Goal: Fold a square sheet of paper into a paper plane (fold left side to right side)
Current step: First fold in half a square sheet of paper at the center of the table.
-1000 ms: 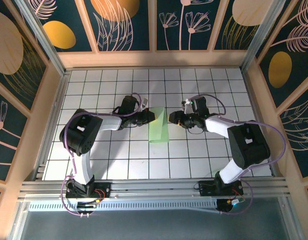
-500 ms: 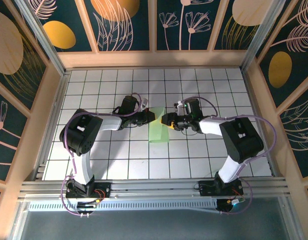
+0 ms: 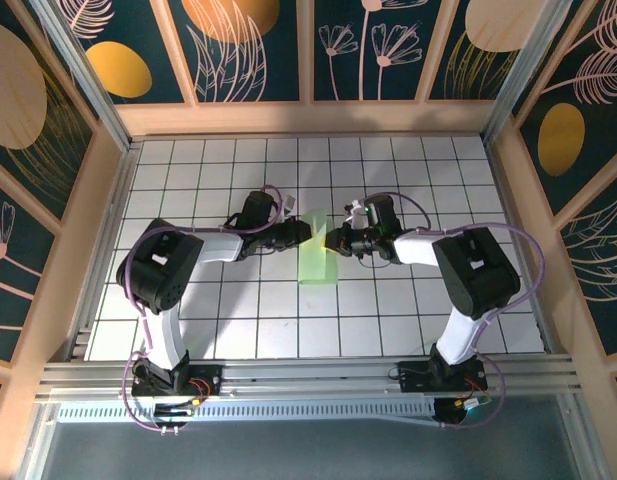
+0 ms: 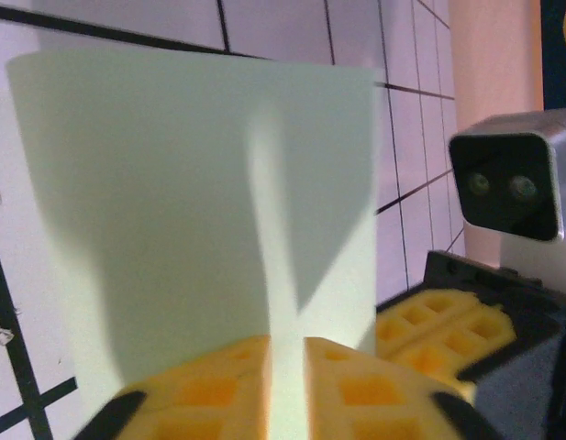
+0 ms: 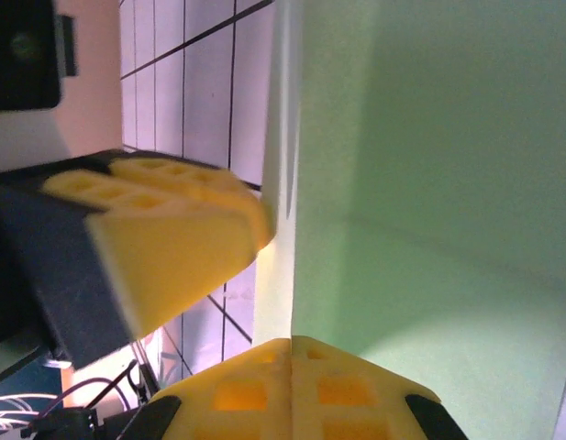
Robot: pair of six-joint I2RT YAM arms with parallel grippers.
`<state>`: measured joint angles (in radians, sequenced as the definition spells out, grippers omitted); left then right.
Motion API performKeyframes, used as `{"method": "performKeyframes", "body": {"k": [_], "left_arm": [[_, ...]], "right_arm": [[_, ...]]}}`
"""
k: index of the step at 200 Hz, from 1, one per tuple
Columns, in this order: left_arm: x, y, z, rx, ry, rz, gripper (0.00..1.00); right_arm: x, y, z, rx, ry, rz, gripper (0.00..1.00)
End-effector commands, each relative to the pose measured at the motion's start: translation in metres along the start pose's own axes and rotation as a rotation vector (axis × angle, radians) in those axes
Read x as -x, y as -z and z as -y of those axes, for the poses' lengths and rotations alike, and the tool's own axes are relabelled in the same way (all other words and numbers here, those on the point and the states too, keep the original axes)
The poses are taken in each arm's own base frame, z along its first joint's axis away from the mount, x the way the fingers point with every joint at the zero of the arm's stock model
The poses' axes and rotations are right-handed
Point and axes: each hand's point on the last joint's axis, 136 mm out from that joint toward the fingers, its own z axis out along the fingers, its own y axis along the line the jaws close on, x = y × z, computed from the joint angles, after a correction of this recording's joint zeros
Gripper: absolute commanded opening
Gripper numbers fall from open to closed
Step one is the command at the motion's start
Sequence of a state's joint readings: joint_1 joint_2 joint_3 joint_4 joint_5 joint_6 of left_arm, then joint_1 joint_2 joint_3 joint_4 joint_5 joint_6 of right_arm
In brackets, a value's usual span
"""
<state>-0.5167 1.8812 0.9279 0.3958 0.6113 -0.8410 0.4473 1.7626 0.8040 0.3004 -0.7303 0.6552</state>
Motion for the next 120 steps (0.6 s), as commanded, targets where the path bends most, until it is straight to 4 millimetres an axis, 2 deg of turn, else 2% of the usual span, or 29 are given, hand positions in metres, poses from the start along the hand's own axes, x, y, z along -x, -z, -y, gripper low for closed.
{"method": "performKeyframes", "body": {"k": [1, 28, 38, 42, 58, 89, 95, 120], "left_arm": [[0.007, 0.017, 0.013, 0.016, -0.044, 0.061, 0.27], [0.006, 0.031, 0.004, 0.102, -0.062, 0.102, 0.39], [0.002, 0.033, -0.009, 0.155, -0.051, 0.103, 0.43], [0.006, 0.04, -0.002, 0.154, -0.064, 0.123, 0.46], [0.001, 0.043, -0.011, 0.182, -0.052, 0.121, 0.53], [-0.006, 0.036, -0.015, 0.179, -0.045, 0.085, 0.57], [-0.009, 0.029, -0.023, 0.193, -0.034, 0.064, 0.57], [-0.011, 0.017, -0.022, 0.188, -0.042, 0.035, 0.58]], "right_arm": [[0.004, -0.005, 0.011, -0.082, 0.013, -0.001, 0.0], [0.005, -0.006, 0.023, -0.144, 0.009, -0.009, 0.0], [0.004, -0.006, 0.027, -0.158, 0.005, -0.011, 0.0], [0.004, -0.006, 0.027, -0.161, 0.004, -0.01, 0.0], [0.004, -0.006, 0.031, -0.183, -0.002, -0.009, 0.0], [0.003, -0.006, 0.037, -0.204, -0.012, -0.011, 0.0], [0.003, -0.006, 0.037, -0.206, -0.012, -0.011, 0.0], [0.002, -0.006, 0.037, -0.206, -0.012, -0.011, 0.0]]}}
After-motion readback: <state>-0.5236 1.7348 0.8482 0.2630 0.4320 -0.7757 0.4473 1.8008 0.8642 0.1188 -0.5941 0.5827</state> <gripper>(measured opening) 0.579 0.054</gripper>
